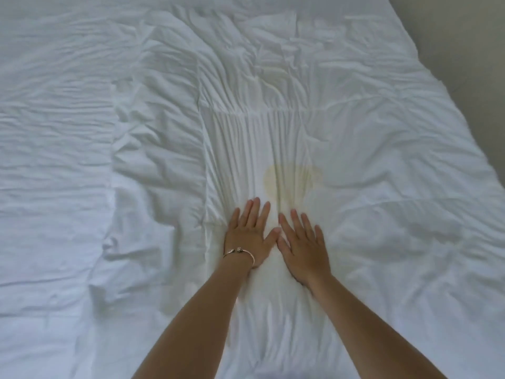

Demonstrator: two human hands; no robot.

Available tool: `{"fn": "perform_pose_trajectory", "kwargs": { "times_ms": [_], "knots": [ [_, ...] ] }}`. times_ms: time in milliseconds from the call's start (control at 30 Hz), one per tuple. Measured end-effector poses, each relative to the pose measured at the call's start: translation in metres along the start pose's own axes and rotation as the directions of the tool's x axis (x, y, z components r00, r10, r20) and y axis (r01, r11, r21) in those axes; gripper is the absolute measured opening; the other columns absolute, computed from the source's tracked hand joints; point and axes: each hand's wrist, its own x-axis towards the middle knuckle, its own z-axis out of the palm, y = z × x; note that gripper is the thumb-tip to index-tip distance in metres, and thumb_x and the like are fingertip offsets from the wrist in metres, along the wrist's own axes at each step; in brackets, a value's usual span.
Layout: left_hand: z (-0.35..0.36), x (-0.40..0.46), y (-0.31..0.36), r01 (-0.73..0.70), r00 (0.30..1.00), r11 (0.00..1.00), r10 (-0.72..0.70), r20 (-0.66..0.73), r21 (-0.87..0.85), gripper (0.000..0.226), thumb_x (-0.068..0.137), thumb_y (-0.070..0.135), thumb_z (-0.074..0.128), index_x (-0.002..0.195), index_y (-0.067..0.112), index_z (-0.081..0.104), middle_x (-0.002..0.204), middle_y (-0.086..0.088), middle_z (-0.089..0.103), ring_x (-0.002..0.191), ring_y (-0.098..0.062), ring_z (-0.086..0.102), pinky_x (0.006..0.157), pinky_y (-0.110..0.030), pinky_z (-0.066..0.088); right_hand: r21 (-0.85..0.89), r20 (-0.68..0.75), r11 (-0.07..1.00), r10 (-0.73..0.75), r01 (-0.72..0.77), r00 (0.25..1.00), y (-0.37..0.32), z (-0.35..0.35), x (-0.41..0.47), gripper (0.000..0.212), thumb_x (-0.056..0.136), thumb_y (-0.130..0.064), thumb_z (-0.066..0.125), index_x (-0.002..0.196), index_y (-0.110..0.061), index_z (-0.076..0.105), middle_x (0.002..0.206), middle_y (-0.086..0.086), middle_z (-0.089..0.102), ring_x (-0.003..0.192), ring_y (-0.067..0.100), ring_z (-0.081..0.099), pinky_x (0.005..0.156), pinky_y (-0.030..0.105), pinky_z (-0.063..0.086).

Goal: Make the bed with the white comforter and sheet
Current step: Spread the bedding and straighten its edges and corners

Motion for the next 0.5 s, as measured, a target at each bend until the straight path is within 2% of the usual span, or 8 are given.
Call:
{"fn": "perform_pose_trajectory", "kwargs": {
  "times_ms": [233, 300, 400, 500],
  "knots": [
    [0.033, -0.117, 0.003, 0.018, 0.999, 0.999, -0.02, 0.041, 0.047, 0.059, 0.098, 0.056, 0.003, 0.147, 0.035, -0.021, 0.156, 0.007, -0.029, 0.143, -0.012, -0.026, 0.118, -0.038, -0.014, -0.037, 0.113, 0.999, 0.011, -0.006, 0.994, 0.0, 0.027, -0.1, 0.057, 0.099, -0.058, 0.011, 0.15, -0.048, -0.012, 0.16, -0.014, -0.019, 0.148, 0.01, -0.017, 0.12, 0.037, -0.008],
    [0.039, -0.142, 0.006, 0.059, 0.998, 0.998, -0.06, 0.034, 0.03, 0.056, 0.099, 0.052, 0.003, 0.148, 0.035, -0.02, 0.157, 0.008, -0.026, 0.144, -0.011, -0.025, 0.118, -0.036, -0.014, -0.031, 0.132, 0.999, 0.02, -0.016, 0.991, -0.004, 0.03, -0.116, 0.057, 0.096, -0.06, 0.004, 0.15, -0.048, -0.011, 0.161, -0.013, -0.017, 0.149, 0.011, -0.014, 0.121, 0.039, -0.005],
    [0.042, -0.175, 0.013, 0.096, 0.995, 0.995, -0.095, 0.036, -0.021, 0.054, 0.102, 0.046, 0.007, 0.151, 0.034, -0.012, 0.159, 0.008, -0.018, 0.146, -0.011, -0.018, 0.119, -0.034, -0.011, -0.029, 0.143, 0.998, 0.052, -0.049, 0.988, -0.014, 0.032, -0.143, 0.07, 0.084, -0.059, -0.013, 0.152, -0.044, -0.007, 0.163, -0.011, -0.009, 0.15, 0.014, -0.005, 0.12, 0.042, 0.004],
    [0.036, -0.211, 0.009, 0.077, 0.997, 0.996, -0.076, 0.034, -0.039, 0.054, 0.103, 0.044, 0.009, 0.154, 0.032, -0.001, 0.161, 0.009, -0.007, 0.148, -0.01, -0.01, 0.119, -0.032, -0.006, 0.011, 0.148, 0.997, 0.079, -0.081, 0.986, -0.025, 0.032, -0.17, 0.055, 0.101, -0.046, 0.008, 0.155, -0.036, 0.004, 0.164, -0.009, 0.001, 0.15, 0.015, 0.003, 0.12, 0.041, 0.009]
  ]
}}
